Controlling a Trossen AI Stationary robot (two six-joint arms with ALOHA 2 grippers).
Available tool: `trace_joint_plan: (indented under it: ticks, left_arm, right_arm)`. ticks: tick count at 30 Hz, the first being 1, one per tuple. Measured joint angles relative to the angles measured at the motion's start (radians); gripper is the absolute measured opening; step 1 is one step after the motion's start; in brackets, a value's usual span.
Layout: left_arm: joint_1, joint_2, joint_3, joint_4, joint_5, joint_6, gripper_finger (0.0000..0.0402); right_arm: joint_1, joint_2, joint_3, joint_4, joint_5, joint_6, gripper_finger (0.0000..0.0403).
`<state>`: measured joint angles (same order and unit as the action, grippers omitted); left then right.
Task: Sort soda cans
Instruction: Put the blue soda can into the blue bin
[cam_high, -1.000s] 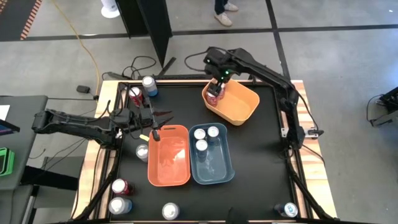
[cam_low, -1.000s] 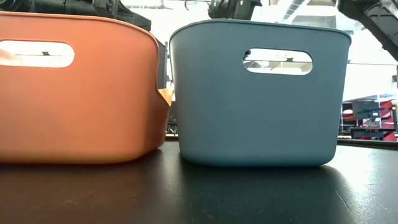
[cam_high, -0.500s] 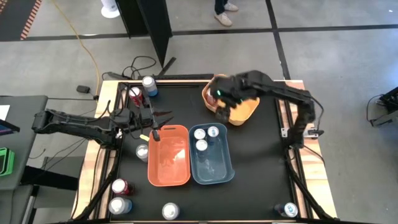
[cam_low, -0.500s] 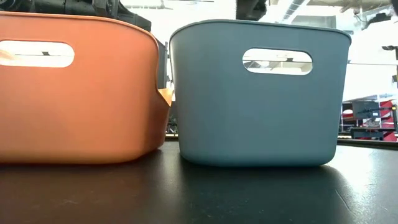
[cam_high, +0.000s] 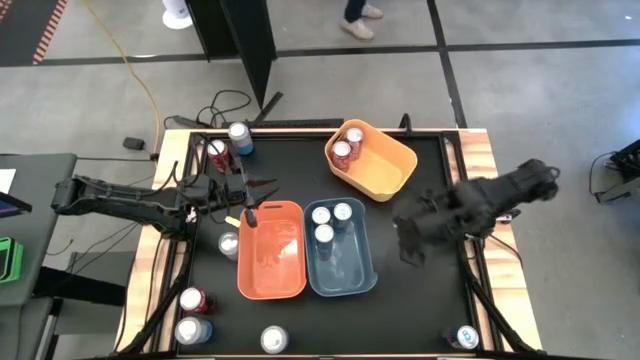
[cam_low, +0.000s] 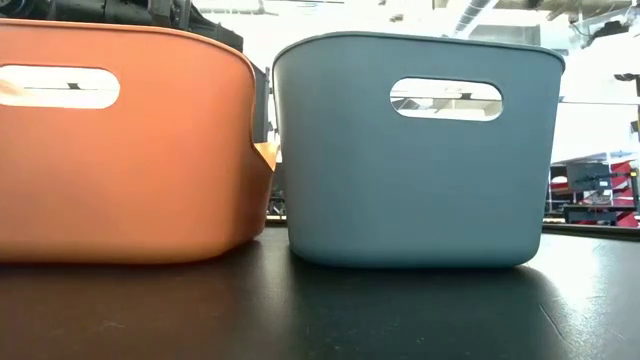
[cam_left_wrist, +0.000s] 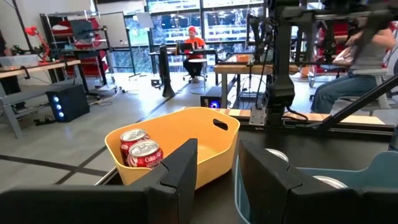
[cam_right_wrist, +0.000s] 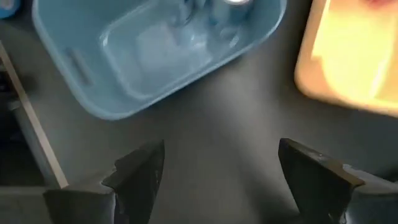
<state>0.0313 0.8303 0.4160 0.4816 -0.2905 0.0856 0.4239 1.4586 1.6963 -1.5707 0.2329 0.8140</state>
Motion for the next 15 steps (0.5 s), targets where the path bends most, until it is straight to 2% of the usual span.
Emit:
trace_joint_plan:
  ticks: [3, 8, 15]
  left_arm:
    - [0.0, 0.0, 0.0, 0.0, 0.0, 0.0, 0.0114]
    - [-0.002, 0.0, 0.0, 0.0, 0.004, 0.007, 0.0114]
    - [-0.044, 0.0, 0.0, 0.007, 0.047, 0.036, 0.0115]
  right_arm:
    - [0.101, -0.033, -0.048, -0.001, 0.025, 0.135, 0.0329]
    - [0.241, -0.048, -0.133, 0.0, 0.145, 0.256, 0.0329]
    - [0.36, -0.047, -0.27, 0.112, 0.216, 0.258, 0.0329]
